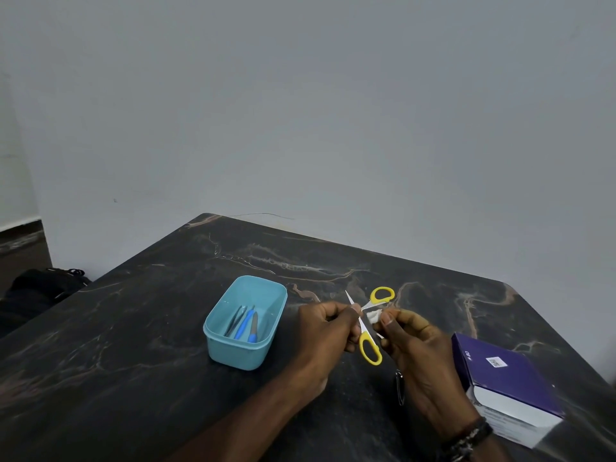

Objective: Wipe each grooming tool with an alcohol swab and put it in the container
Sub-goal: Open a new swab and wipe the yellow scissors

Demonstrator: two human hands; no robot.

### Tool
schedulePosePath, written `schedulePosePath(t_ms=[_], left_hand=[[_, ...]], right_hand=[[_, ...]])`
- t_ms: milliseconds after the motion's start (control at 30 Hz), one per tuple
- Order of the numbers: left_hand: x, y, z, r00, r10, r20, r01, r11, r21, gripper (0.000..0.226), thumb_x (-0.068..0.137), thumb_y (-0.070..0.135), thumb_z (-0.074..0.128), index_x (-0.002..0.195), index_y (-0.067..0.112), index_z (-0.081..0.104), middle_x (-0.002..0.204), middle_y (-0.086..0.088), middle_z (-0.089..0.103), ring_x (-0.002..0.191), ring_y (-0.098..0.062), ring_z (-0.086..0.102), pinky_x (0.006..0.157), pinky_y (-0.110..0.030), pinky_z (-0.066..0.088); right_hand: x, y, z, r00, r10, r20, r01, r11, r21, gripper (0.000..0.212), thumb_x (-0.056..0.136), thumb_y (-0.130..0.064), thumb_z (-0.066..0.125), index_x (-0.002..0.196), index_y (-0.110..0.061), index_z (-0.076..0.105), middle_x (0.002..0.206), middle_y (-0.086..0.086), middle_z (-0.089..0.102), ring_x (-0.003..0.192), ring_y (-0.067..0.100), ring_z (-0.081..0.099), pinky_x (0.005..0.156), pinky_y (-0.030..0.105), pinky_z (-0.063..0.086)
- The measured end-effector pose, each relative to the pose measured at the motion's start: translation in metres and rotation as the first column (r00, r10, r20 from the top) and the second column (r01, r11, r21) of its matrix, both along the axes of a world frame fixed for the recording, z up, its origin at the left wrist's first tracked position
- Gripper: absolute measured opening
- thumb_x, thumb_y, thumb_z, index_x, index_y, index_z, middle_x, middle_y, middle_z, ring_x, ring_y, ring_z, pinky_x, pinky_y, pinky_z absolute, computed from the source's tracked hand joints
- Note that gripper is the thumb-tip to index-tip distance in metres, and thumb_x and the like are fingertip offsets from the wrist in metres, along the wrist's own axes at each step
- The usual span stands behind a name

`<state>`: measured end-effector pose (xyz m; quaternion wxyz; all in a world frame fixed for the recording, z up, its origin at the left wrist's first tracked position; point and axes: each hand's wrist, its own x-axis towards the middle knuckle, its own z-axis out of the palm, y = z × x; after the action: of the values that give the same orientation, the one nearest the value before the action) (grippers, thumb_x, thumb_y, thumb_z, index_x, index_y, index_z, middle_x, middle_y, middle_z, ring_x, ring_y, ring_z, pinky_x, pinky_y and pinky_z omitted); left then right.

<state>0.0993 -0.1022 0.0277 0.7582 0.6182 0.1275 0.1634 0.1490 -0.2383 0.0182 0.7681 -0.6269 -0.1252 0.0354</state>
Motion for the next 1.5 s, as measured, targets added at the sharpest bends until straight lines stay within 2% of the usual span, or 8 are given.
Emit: schedulePosePath(t_ms=[133, 200, 567, 733, 867, 1133, 1333, 1500], left_hand=[[-0.0002, -0.0010, -0.0004, 1.000, -0.007, -0.002, 0.007, 1.000, 0.011, 0.026, 0.091, 0.016, 0.062, 0.075, -0.002, 0.069, 0.057, -0.005, 0.063, 0.051, -0.013, 0.057, 0.054, -0.027, 0.050], [0.0001, -0.0012, -0.0009, 1.000, -0.011, 0.000, 0.011, 1.000, 0.021, 0.025, 0.091, 0.018, 0.062, 0.073, 0.002, 0.070, 0.057, -0.004, 0.064, 0.052, -0.013, 0.058, 0.055, -0.026, 0.051], [-0.0010, -0.0047, -0.0016, 0.999, -0.053, 0.015, 0.052, 0.998, 0.028, 0.021, 0.093, 0.016, 0.060, 0.078, 0.004, 0.070, 0.057, -0.002, 0.062, 0.048, -0.006, 0.056, 0.051, -0.020, 0.050], [-0.0001, -0.0057, -0.0039, 0.999, -0.051, 0.015, 0.050, 0.998, 0.036, 0.019, 0.092, 0.017, 0.062, 0.081, 0.004, 0.071, 0.057, -0.003, 0.062, 0.050, -0.009, 0.057, 0.051, -0.023, 0.050], [-0.0003, -0.0070, -0.0045, 0.998, -0.057, 0.023, 0.056, 0.998, 0.042, 0.019, 0.092, 0.016, 0.062, 0.079, 0.005, 0.070, 0.056, -0.004, 0.062, 0.047, -0.008, 0.056, 0.050, -0.021, 0.049], [-0.0002, -0.0073, -0.0075, 0.996, -0.071, 0.049, 0.064, 0.990, 0.126, 0.019, 0.090, 0.018, 0.065, 0.078, 0.005, 0.071, 0.055, -0.002, 0.062, 0.050, -0.009, 0.057, 0.051, -0.022, 0.050], [-0.0015, -0.0064, -0.0081, 0.994, -0.093, 0.053, 0.083, 0.983, 0.166, 0.026, 0.088, 0.023, 0.067, 0.081, -0.002, 0.071, 0.058, -0.007, 0.065, 0.051, -0.013, 0.058, 0.054, -0.025, 0.051], [0.0000, -0.0061, -0.0069, 0.994, -0.101, 0.044, 0.093, 0.982, 0.161, 0.021, 0.090, 0.017, 0.064, 0.077, 0.001, 0.070, 0.058, -0.006, 0.064, 0.048, -0.009, 0.057, 0.053, -0.023, 0.051]], right_hand=[[0.0014, 0.0006, -0.0007, 0.999, 0.005, 0.047, -0.004, 1.000, -0.022, 0.059, 0.040, -0.053, 0.090, 0.080, -0.012, 0.076, 0.088, 0.014, 0.075, 0.075, 0.019, 0.071, 0.060, 0.023, 0.056], [0.0023, 0.0017, -0.0012, 0.999, 0.003, 0.054, -0.002, 1.000, -0.008, 0.069, 0.031, -0.058, 0.091, 0.080, -0.011, 0.076, 0.086, 0.015, 0.075, 0.072, 0.019, 0.070, 0.060, 0.024, 0.056], [0.0016, 0.0034, -0.0034, 1.000, 0.011, 0.021, -0.011, 1.000, 0.010, 0.079, 0.034, -0.054, 0.092, 0.089, -0.001, 0.072, 0.090, 0.022, 0.073, 0.073, 0.030, 0.067, 0.060, 0.031, 0.058], [-0.0024, 0.0031, 0.0005, 1.000, -0.006, -0.010, 0.007, 1.000, 0.028, 0.022, 0.078, -0.008, 0.069, 0.095, 0.006, 0.068, 0.084, 0.019, 0.074, 0.065, 0.023, 0.070, 0.055, 0.025, 0.057], [-0.0037, 0.0020, 0.0005, 0.998, -0.052, -0.023, 0.052, 0.999, 0.013, 0.013, 0.082, 0.001, 0.065, 0.095, 0.004, 0.066, 0.087, 0.021, 0.074, 0.066, 0.020, 0.071, 0.057, 0.025, 0.058], [-0.0004, 0.0034, 0.0011, 0.996, -0.035, -0.085, 0.038, 0.999, 0.032, 0.053, 0.074, 0.000, 0.072, 0.124, -0.002, 0.055, 0.091, 0.018, 0.075, 0.078, 0.029, 0.074, 0.060, 0.032, 0.060], [0.0002, 0.0029, 0.0013, 0.994, -0.061, -0.089, 0.066, 0.996, 0.055, 0.047, 0.076, 0.005, 0.071, 0.120, -0.002, 0.058, 0.080, 0.012, 0.076, 0.067, 0.021, 0.074, 0.050, 0.025, 0.055], [0.0021, 0.0034, 0.0009, 0.981, -0.169, -0.098, 0.181, 0.975, 0.130, 0.069, 0.059, -0.014, 0.084, 0.121, -0.007, 0.055, 0.078, 0.013, 0.076, 0.072, 0.029, 0.070, 0.071, 0.041, 0.055]])
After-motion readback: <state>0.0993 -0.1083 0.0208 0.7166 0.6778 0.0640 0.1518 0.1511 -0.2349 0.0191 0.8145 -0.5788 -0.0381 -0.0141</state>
